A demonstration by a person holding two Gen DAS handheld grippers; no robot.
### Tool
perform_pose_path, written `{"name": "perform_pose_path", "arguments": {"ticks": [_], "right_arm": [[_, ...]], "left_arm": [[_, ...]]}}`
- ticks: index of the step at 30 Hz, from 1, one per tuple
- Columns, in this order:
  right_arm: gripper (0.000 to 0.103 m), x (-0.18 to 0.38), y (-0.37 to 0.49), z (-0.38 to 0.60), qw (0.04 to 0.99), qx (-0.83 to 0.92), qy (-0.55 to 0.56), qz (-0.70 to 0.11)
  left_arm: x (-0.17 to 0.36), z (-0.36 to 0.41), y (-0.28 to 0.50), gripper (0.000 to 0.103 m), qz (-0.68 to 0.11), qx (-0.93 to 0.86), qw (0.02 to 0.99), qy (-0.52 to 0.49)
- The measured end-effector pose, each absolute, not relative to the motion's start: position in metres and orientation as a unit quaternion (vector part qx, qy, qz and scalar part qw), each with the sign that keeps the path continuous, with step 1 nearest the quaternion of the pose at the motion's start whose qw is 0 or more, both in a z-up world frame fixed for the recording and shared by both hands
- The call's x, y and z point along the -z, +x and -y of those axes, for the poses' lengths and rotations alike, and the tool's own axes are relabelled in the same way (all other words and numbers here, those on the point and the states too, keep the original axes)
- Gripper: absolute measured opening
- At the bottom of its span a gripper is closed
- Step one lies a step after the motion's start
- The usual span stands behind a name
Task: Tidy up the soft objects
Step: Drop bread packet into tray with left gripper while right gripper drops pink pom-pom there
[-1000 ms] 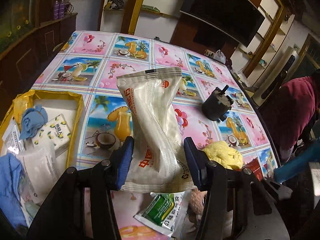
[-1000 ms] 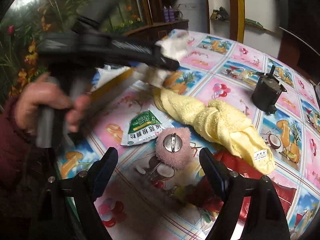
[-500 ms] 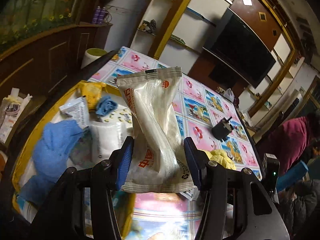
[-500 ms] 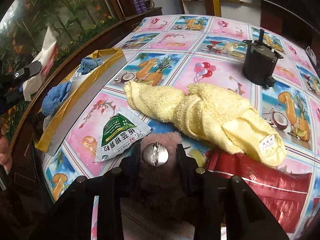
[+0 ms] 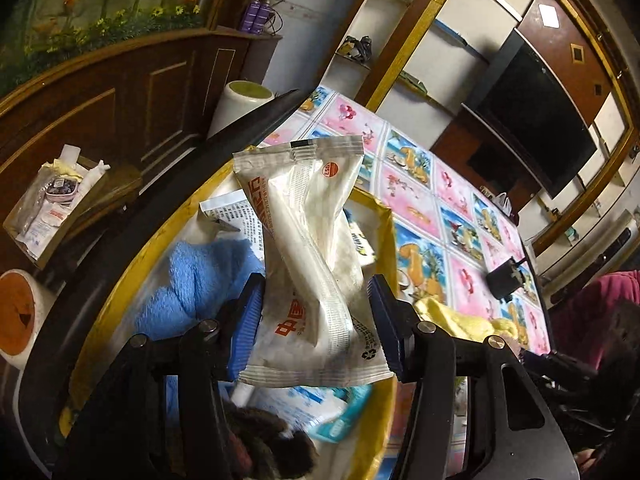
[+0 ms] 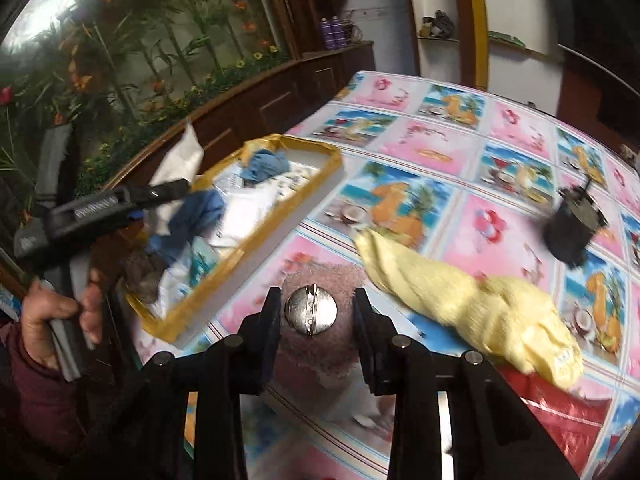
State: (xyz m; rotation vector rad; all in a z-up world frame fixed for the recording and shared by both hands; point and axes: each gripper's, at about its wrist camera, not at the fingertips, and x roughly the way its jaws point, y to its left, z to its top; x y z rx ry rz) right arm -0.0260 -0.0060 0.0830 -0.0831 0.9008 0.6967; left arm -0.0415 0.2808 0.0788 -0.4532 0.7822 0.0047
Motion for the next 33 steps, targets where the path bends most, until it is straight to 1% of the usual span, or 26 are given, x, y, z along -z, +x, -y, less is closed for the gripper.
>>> {"name": "perform_pose_path", "arguments": {"ticks": [3, 4, 5, 9, 12, 18, 21, 26, 28, 33], "right_arm": [[0.034, -0.089, -0.016, -0.024, 0.838, -0.34, -0.042, -0.425], [0.034, -0.09, -0.01, -0.035, 0.837, -0.341, -0.042, -0.426], [0.034, -0.091, -0.004, -0.046, 0.836, -0.343, -0.042, -0.426], [0.034, -0.091, 0.021, -0.086, 0.834, -0.345, -0.044, -0.429], [0.034, -0.087, 0.042, -0.113, 0.837, -0.337, -0.052, -0.427], [0.044, -0.071, 0.079, -0.135, 0.85, -0.294, -0.06, -0.432], [0.047, -0.069, 0.081, -0.13, 0.855, -0.282, -0.067, -0.429], [0.059, -0.082, 0.058, -0.096, 0.866, -0.282, -0.045, -0.41], [0.062, -0.085, 0.041, -0.076, 0.868, -0.284, -0.032, -0.406], [0.063, -0.077, 0.006, -0.023, 0.87, -0.284, -0.002, -0.403]], "left_arm": [[-0.068, -0.29, -0.03, 0.058, -0.394, 0.002, 0.892, -0.223], [-0.065, -0.294, -0.029, 0.063, -0.398, 0.003, 0.888, -0.231], [-0.062, -0.297, -0.028, 0.065, -0.403, 0.005, 0.883, -0.241], [-0.06, -0.309, -0.04, 0.065, -0.395, 0.012, 0.879, -0.267], [-0.069, -0.306, -0.057, 0.065, -0.381, 0.013, 0.889, -0.255], [-0.081, -0.299, -0.086, 0.065, -0.36, -0.001, 0.902, -0.238], [-0.084, -0.297, -0.089, 0.065, -0.36, -0.003, 0.903, -0.235], [-0.088, -0.284, -0.095, 0.065, -0.36, -0.013, 0.907, -0.216], [-0.09, -0.273, -0.099, 0.065, -0.357, -0.022, 0.914, -0.193], [-0.092, -0.243, -0.105, 0.065, -0.355, -0.037, 0.924, -0.136]]}}
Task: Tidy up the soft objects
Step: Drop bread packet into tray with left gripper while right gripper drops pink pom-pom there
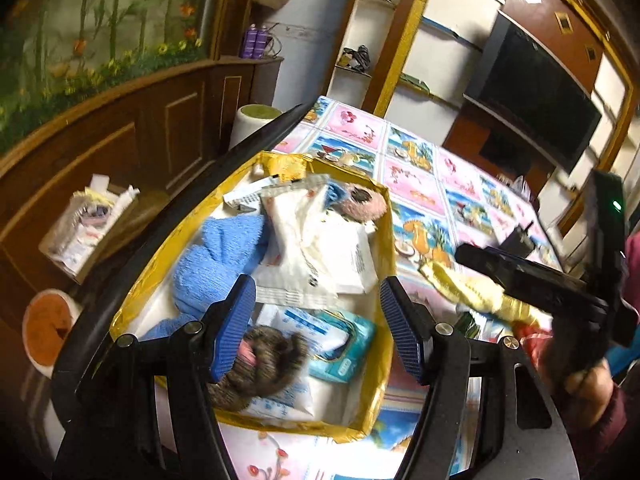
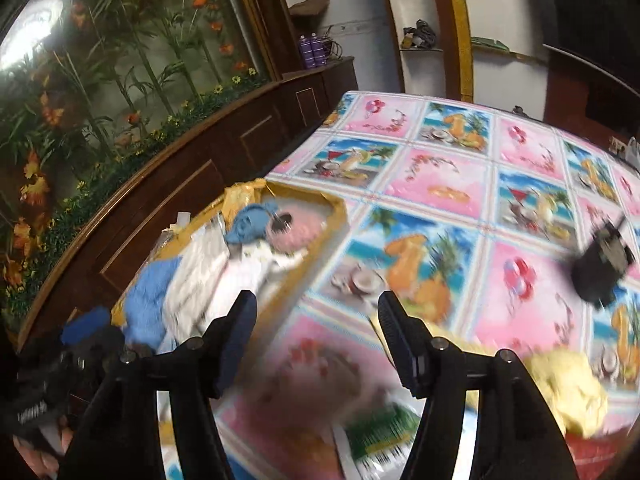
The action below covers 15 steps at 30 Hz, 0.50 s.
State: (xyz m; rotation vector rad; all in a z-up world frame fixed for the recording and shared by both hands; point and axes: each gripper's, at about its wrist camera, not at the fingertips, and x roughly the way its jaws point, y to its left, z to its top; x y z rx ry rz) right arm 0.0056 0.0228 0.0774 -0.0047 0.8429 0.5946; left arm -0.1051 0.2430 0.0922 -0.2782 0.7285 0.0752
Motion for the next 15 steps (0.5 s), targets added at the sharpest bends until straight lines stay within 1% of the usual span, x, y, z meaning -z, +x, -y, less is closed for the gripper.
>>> {"name": "perform_pose_path", "arguments": {"ticks": [5, 10, 15], "right_arm": [[0.063, -0.068, -0.012, 0.023, 0.891, -0.235, -0.032, -0.386], [0.063, -0.062, -0.01, 0.066, 0.9, -0.207, -0.007, -0.384], [0.063, -0.058, -0.019, 0.088, 0.921, -0.177, -0.037, -0.345]], "left_arm": [[-0.093, -0.207, -0.106, 0.065, -0.364, -0.041, 0.927, -0.082], [-0.092, -0.169, -0.102, 0.066, -0.378, -0.055, 0.924, -0.025], [-0.086, -0.143, -0.094, 0.066, -0.39, -0.064, 0.918, 0.01]]}}
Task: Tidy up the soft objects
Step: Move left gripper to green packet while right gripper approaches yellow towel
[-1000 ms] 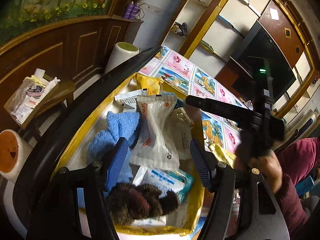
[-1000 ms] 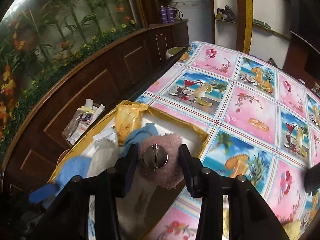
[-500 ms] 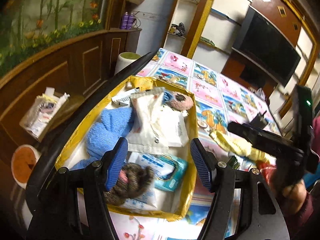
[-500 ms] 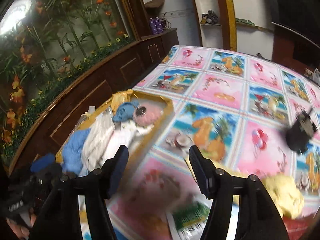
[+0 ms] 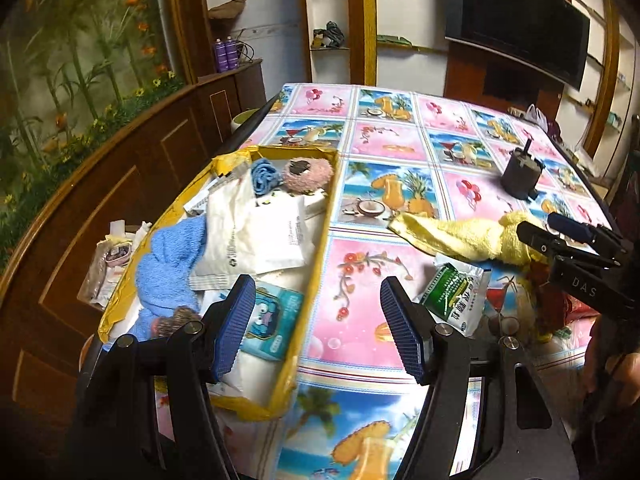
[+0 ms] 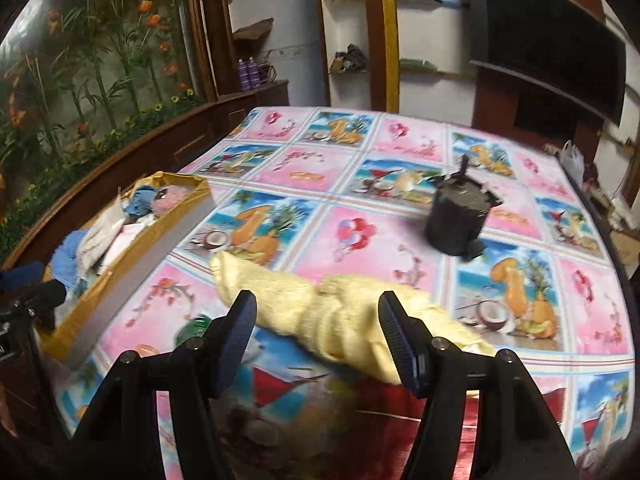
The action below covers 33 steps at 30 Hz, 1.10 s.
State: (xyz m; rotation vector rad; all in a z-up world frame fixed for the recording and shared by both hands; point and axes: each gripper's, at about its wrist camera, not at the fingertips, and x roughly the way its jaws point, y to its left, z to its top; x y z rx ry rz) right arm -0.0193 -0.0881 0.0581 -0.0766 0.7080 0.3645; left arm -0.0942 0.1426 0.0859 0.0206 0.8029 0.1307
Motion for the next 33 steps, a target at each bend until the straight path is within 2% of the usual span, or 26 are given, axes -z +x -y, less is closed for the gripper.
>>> {"name": "perform_pose_path", "arguments": {"ticks": [9, 11, 13, 23, 33], "right_arm": [[0.065, -0.055, -0.027, 0.104, 0.938, -0.152, -0.047, -0.309], [0.071, -0.057, -0.03, 0.103, 0.941, -0.148, -0.053, -0.299], [0.073, -0.058, -0.035, 0.1, 0.944, -0.146, -0.063, -0.289], [0.073, -0.051, -0.04, 0.082, 0.943, -0.143, -0.11, -0.281], [0.073, -0.047, -0.037, 0.082, 0.94, -0.137, -0.104, -0.293]], "left_arm": [[-0.071, -0.108, -0.079, 0.066, -0.41, -0.058, 0.909, 0.046], [-0.068, -0.105, -0.076, 0.066, -0.415, -0.055, 0.907, 0.048], [-0.064, -0.102, -0.072, 0.066, -0.419, -0.052, 0.905, 0.05], [-0.053, -0.103, -0.068, 0.066, -0.429, -0.047, 0.9, 0.05], [-0.048, -0.103, -0.066, 0.066, -0.434, -0.041, 0.899, 0.048]]}}
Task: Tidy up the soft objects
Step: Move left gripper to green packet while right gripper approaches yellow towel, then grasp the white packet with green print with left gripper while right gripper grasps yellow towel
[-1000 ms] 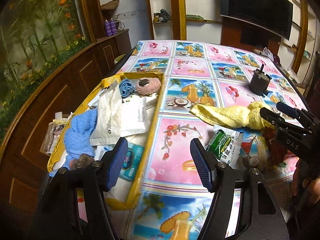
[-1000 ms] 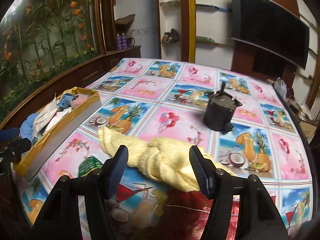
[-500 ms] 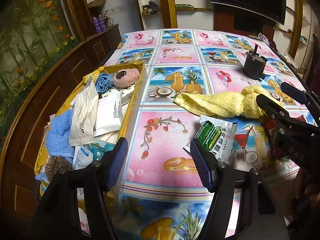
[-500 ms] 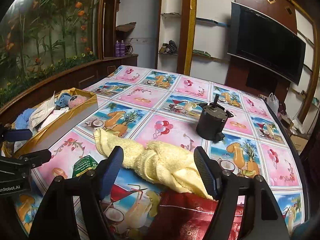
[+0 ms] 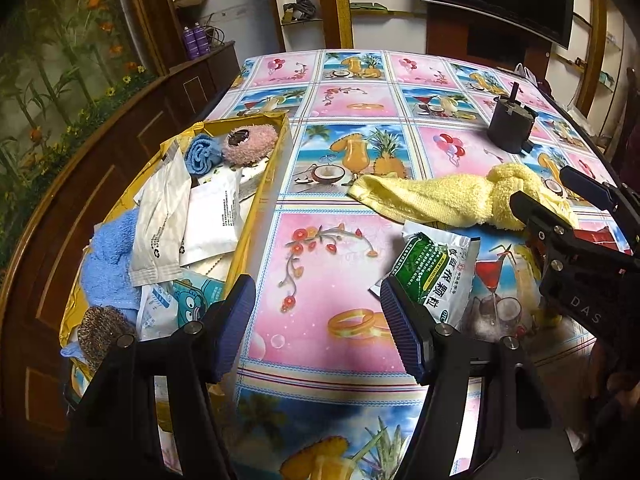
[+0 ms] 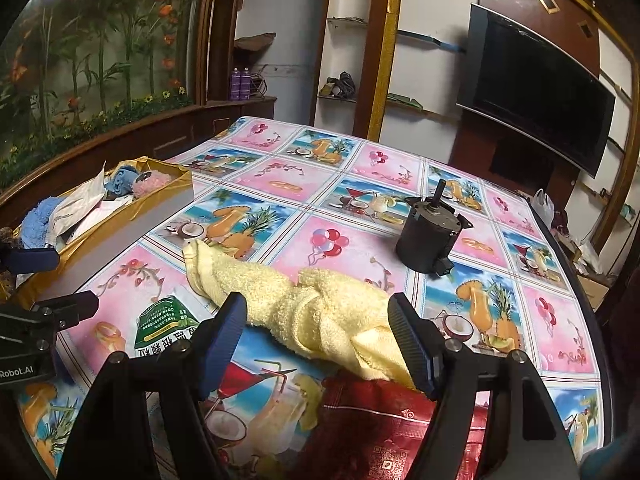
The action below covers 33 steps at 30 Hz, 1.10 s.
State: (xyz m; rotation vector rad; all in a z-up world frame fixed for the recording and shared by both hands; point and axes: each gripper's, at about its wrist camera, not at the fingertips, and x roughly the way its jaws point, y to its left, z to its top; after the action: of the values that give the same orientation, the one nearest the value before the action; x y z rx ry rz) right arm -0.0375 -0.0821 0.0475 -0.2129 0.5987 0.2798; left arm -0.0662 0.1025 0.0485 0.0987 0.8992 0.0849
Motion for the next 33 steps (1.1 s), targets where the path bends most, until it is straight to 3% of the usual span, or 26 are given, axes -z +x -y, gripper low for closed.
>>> {"name": "perform_pose_path", "arguments": {"ticks": [28, 33], "right_arm": [[0.073, -0.048, -0.036, 0.087, 0.941, -0.13, -0.09, -0.298], [0.075, -0.059, -0.023, 0.127, 0.946, -0.108, 0.003, -0.304]], "left_arm": [[-0.043, -0.101, -0.063, 0.066, -0.435, -0.03, 0.899, 0.043], [-0.056, -0.116, -0.067, 0.065, -0.414, 0.011, 0.91, -0.023]]}}
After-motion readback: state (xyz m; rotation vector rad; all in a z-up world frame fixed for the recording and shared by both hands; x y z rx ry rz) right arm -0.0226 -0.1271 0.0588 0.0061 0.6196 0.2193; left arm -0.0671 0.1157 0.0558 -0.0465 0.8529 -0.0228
